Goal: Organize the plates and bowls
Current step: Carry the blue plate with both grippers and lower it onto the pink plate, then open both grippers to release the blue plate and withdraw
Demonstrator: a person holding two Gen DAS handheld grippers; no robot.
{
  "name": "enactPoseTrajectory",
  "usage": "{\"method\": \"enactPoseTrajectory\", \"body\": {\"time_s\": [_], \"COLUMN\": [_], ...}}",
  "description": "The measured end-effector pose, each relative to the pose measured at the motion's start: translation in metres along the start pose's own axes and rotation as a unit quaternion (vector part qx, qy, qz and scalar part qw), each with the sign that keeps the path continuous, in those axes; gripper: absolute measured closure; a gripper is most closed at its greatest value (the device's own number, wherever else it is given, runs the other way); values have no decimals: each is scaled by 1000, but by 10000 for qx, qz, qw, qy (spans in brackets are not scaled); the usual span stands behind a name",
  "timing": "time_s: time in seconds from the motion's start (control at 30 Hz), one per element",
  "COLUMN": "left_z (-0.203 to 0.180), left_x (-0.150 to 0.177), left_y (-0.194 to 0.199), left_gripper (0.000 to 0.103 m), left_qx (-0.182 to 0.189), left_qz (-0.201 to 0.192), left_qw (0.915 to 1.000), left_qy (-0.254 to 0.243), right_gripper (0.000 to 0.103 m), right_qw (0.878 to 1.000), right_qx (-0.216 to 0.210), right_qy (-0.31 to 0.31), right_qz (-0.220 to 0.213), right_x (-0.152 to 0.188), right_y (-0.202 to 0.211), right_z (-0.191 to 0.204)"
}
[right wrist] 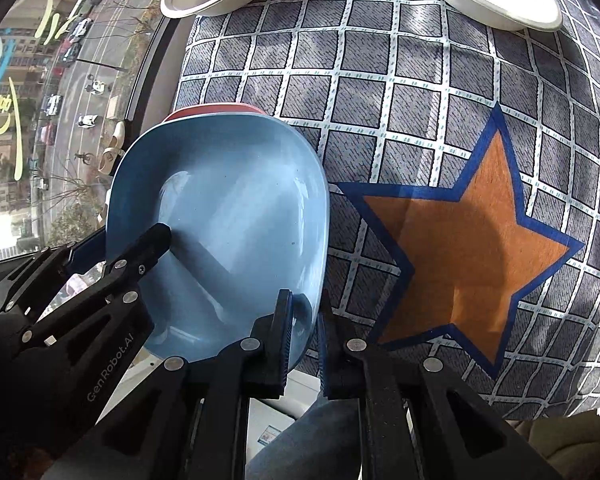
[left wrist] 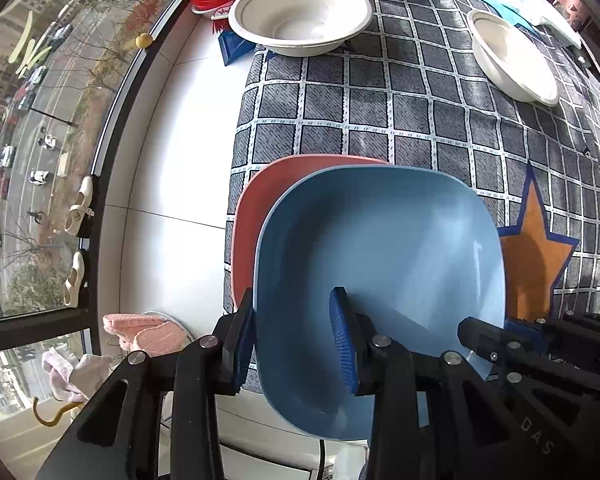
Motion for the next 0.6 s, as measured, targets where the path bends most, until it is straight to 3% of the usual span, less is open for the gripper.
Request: {"method": "enactPoseTrajectory", "body": {"time_s": [0.3, 0.33, 0.43, 0.47, 0.5, 0.57, 0.6], "left_z": [38, 38, 42, 43, 44, 48, 48], "left_x": [-10, -10, -11, -11, -11, -10, -10], "left_y": [-26, -27, -25, -22, -18, -13, -10], "left_gripper": [63, 58, 30, 29, 27, 23, 23], "left_qx": [-96, -91, -215, -302, -338, -221, -166], "left_qz": [115, 131, 34, -51, -111, -95, -73], "left_qw": [9999, 9999, 9997, 9995, 9994, 9997, 9997], "left_qy": [-24, -35, -61, -69, -47, 87, 156], "right_gripper": [89, 89, 84, 68, 60, 27, 23], "right_qw": [9998, 9998, 9998, 9998, 9997, 9993, 9992], "right_qx": [7, 21, 32, 11, 91, 299, 288], "right_qy": [-201, -197, -199, -219, -213, -166, -194], "right_qz": [57, 29, 1, -6, -5, -124, -207], "right_x": [-63, -68, -84, -85, -84, -83, -81], "right_y": [-48, -55, -60, -61, -48, -41, -37], "right_z": [53, 59, 63, 64, 47, 36, 30]}}
Point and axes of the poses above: each gripper's, at about its wrist camera, not at the fingertips, and y roughly against the way its jaws point, z to its left, x to its underside, the point moved 3 cm from there along -y, roughly the way its jaws point, and after that the axes turned 13 degrees about -z, right-handed, at the moved point
